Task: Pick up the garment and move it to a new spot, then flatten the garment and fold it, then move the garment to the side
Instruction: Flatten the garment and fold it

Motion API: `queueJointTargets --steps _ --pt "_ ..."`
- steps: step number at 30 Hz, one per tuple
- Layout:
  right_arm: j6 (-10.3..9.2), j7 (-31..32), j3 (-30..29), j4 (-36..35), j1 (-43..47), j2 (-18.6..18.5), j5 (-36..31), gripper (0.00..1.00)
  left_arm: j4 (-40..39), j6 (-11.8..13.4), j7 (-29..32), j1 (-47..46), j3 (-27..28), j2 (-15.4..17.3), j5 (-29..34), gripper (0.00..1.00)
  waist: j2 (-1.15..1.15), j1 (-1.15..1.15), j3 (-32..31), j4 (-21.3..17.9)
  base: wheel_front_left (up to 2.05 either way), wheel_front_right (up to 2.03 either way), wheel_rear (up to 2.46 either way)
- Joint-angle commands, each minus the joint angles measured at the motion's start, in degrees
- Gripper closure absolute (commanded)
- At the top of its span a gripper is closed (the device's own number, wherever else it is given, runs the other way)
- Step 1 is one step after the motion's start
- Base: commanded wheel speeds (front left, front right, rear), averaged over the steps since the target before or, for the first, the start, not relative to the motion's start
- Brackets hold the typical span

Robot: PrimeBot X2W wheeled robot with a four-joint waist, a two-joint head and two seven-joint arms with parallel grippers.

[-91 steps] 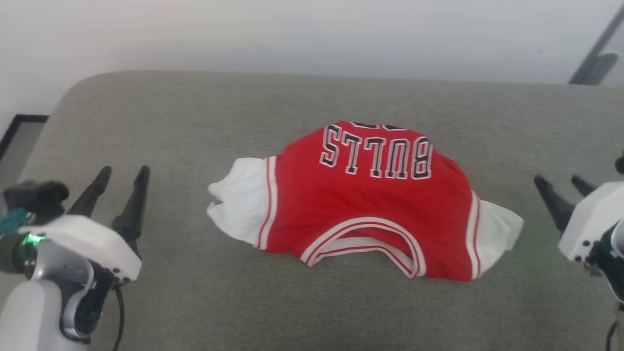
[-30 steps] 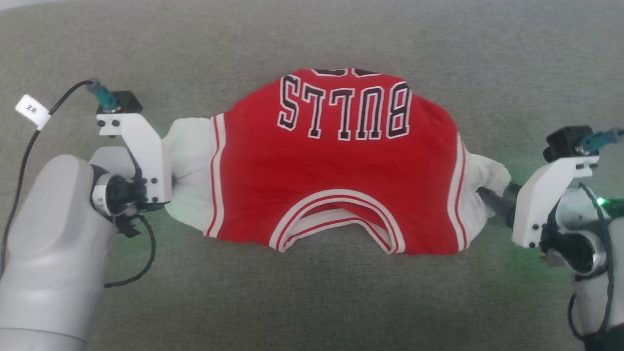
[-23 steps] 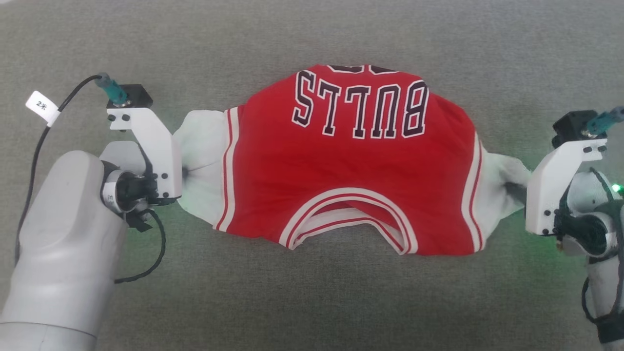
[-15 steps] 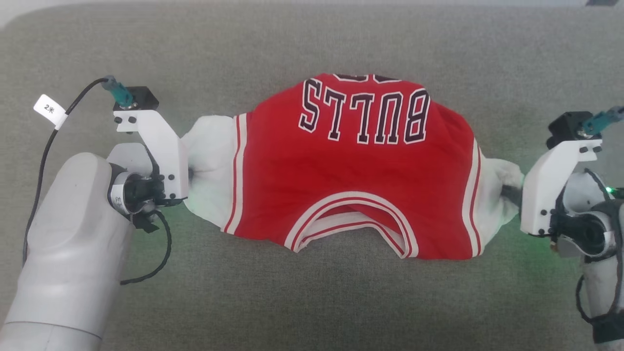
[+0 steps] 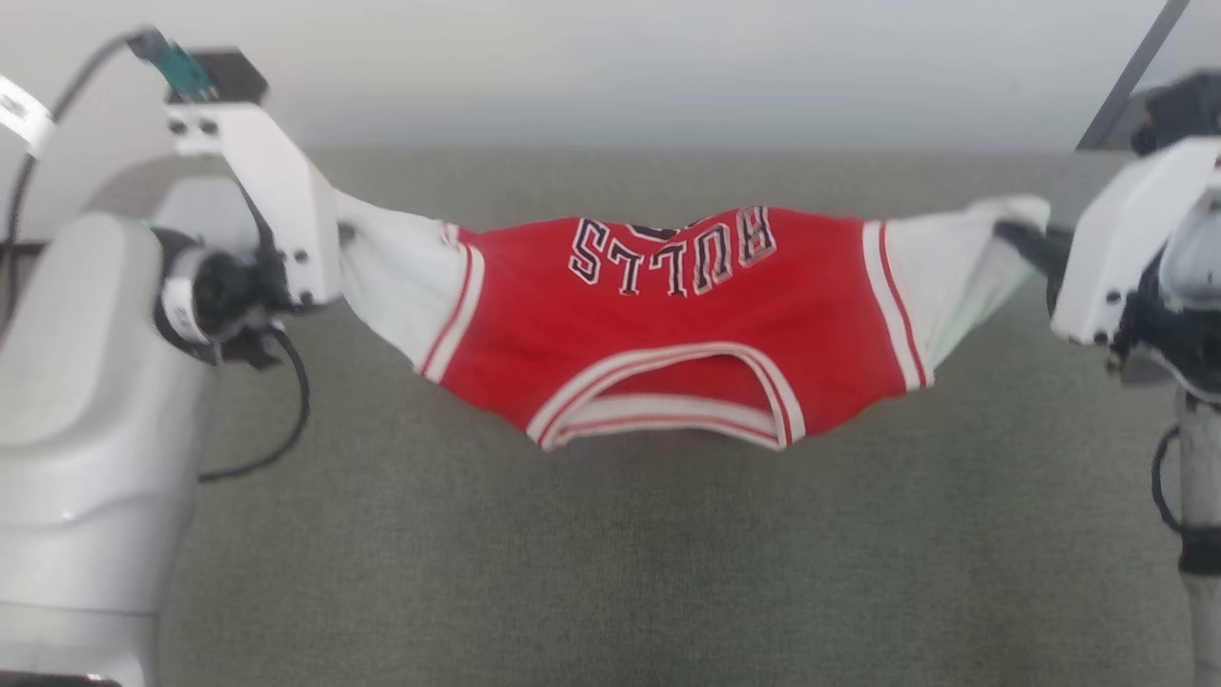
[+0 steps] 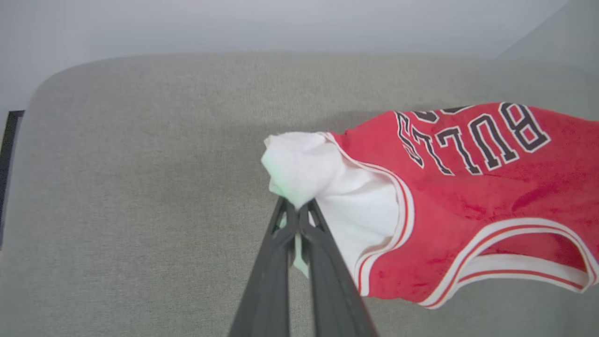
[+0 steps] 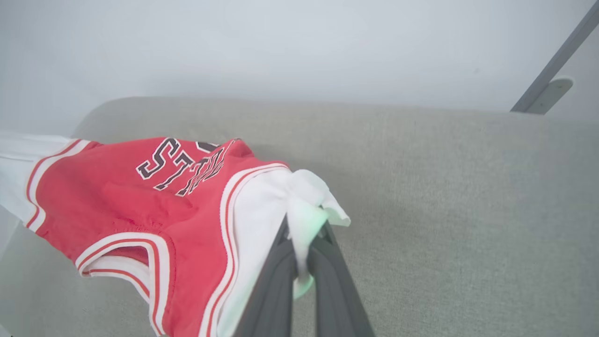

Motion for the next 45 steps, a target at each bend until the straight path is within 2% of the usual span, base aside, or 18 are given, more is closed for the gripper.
queueJointTargets --steps 1,7,23,30,38,39,45 --pt "-0.01 -0.4 0.1 -0.2 -1.0 0.4 -0.3 1.0 -0.5 0.3 0.1 -1.1 0.4 0.5 -0.7 1.0 0.0 0.0 -2.2 -0.2 0.0 0.0 0.0" --pt "-0.01 -2.3 -0.7 1.0 -7.3 2.2 -0.9 1.0 -2.9 1.4 -0.5 -5.0 2.0 0.9 -1.2 1.0 0.0 0.0 -5.9 -0.7 0.0 0.0 0.0" --pt "-0.01 -10.5 0.8 7.2 -21.3 3.3 -2.6 1.0 -1.2 -0.8 -5.5 -16.4 3.6 1.7 -1.0 1.0 0.0 0.0 -7.7 -1.7 0.0 0.0 0.0" --pt "-0.01 -22.0 5.0 13.3 -27.1 1.2 -4.2 1.0 2.5 -3.6 -13.8 -21.4 3.3 0.5 0.2 1.0 0.0 0.0 -1.5 -2.4 0.0 0.0 0.0" --pt "-0.01 -41.3 10.3 22.1 -38.3 -2.4 -7.1 1.0 7.5 -6.6 -28.2 -33.0 1.6 -1.3 4.0 1.0 0.0 0.0 9.2 -2.8 0.0 0.0 0.0" --pt "-0.01 -41.3 10.3 22.1 -38.3 -2.4 -7.1 1.0 7.5 -6.6 -28.2 -33.0 1.6 -1.3 4.0 1.0 0.0 0.0 9.2 -2.8 0.0 0.0 0.0" --pt "-0.01 -58.6 13.7 28.1 -46.5 -4.9 -12.5 1.0 11.2 -8.3 -44.7 -42.3 -0.5 -1.8 7.4 1.0 0.0 0.0 15.0 -2.7 0.0 0.0 0.0"
